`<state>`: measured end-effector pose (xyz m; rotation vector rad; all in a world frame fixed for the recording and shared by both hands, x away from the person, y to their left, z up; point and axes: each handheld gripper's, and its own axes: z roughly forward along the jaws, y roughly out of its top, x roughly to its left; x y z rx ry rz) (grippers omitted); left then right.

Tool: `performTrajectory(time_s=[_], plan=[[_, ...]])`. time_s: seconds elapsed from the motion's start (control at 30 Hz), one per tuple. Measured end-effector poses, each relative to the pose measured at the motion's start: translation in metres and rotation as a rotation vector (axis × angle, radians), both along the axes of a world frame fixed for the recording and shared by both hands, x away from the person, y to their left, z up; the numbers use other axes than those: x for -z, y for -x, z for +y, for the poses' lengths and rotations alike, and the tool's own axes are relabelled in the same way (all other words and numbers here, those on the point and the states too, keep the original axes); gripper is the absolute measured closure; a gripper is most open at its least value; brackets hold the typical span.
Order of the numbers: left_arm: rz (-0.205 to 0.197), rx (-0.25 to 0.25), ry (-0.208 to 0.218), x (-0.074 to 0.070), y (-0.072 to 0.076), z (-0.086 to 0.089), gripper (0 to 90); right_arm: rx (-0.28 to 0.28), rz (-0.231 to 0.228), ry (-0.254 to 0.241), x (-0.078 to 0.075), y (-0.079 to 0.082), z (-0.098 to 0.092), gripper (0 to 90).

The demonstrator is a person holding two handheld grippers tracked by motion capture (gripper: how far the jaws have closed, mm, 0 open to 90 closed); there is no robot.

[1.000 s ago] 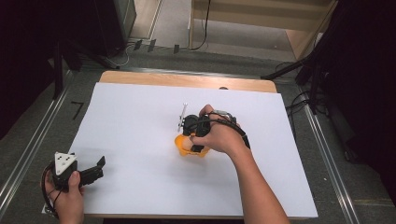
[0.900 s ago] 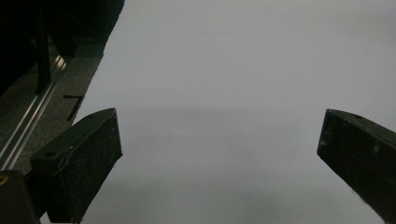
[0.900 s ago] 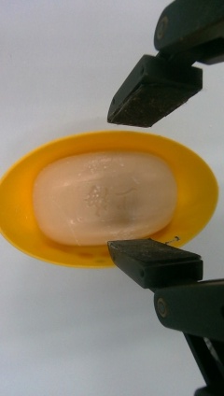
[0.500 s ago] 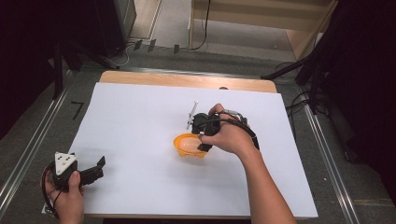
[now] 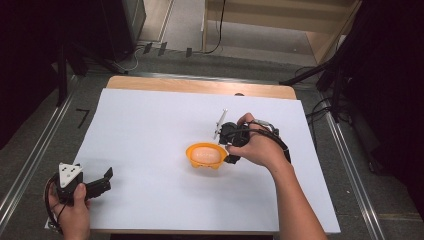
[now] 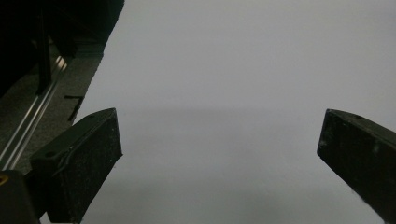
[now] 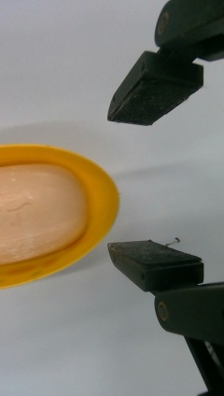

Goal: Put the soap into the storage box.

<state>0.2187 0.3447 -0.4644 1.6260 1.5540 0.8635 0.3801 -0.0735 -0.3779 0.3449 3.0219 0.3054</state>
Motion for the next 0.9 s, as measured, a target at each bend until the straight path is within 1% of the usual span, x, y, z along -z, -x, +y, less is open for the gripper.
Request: performTrajectory(time_s=[0.13,0.17,0.2,0.23,0.27,0.3,0.33,0.37,0.4,0.5,0.57,0.6,0.67,0.7,0.83,0.9], plan=[[0.000,0.000,-0.001,0.000,0.000,0.000,0.1,0.016,0.008,0.002,0.003,0.000,-0.010,31.0],[0.000,0.000,-0.001,0.000,0.000,0.000,0.1,0.016,0.008,0.002,0.003,0.000,-0.010,31.0],[0.001,0.000,0.000,0.000,0.000,0.000,0.1,0.030,0.015,-0.001,0.005,0.001,-0.016,30.0],[-0.001,0.000,0.000,0.000,0.000,0.000,0.1,0.032,0.020,-0.001,0.006,0.001,-0.018,28.1],[0.000,0.000,-0.001,0.000,0.000,0.000,0.1,0.049,0.023,0.004,0.007,0.002,-0.021,22.7],[0.000,0.001,-0.002,0.000,0.000,0.000,0.1,0.048,0.016,0.005,0.009,0.002,-0.023,18.7],[-0.001,0.001,-0.001,0.000,0.000,0.000,0.1,0.066,0.020,0.012,0.010,0.003,-0.025,16.5],[-0.001,0.001,-0.001,0.000,0.000,0.000,0.1,0.066,0.020,0.012,0.010,0.003,-0.025,16.5],[-0.001,0.001,-0.001,0.000,0.000,0.000,0.1,0.091,0.025,0.024,0.012,0.005,-0.031,12.5],[-0.001,0.001,-0.002,0.000,0.000,0.000,0.1,0.102,0.031,0.027,0.015,0.006,-0.039,12.5],[-0.001,0.001,-0.002,0.000,0.000,0.000,0.1,0.109,0.036,0.027,0.015,0.006,-0.041,12.0],[-0.001,0.001,-0.001,0.000,0.000,0.000,0.1,0.122,0.032,0.021,0.018,0.007,-0.048,9.6],[0.000,0.001,-0.002,0.000,0.000,0.000,0.1,0.126,0.030,0.018,0.018,0.007,-0.050,8.9],[0.000,0.001,-0.001,0.000,0.000,0.000,0.1,0.148,0.030,0.010,0.020,0.009,-0.057,8.2],[-0.001,0.001,0.000,0.000,0.000,0.000,0.1,0.180,0.024,-0.005,0.025,0.011,-0.069,7.5],[-0.001,0.001,0.000,0.000,0.000,0.000,0.1,0.203,0.013,-0.026,0.027,0.013,-0.076,7.5]])
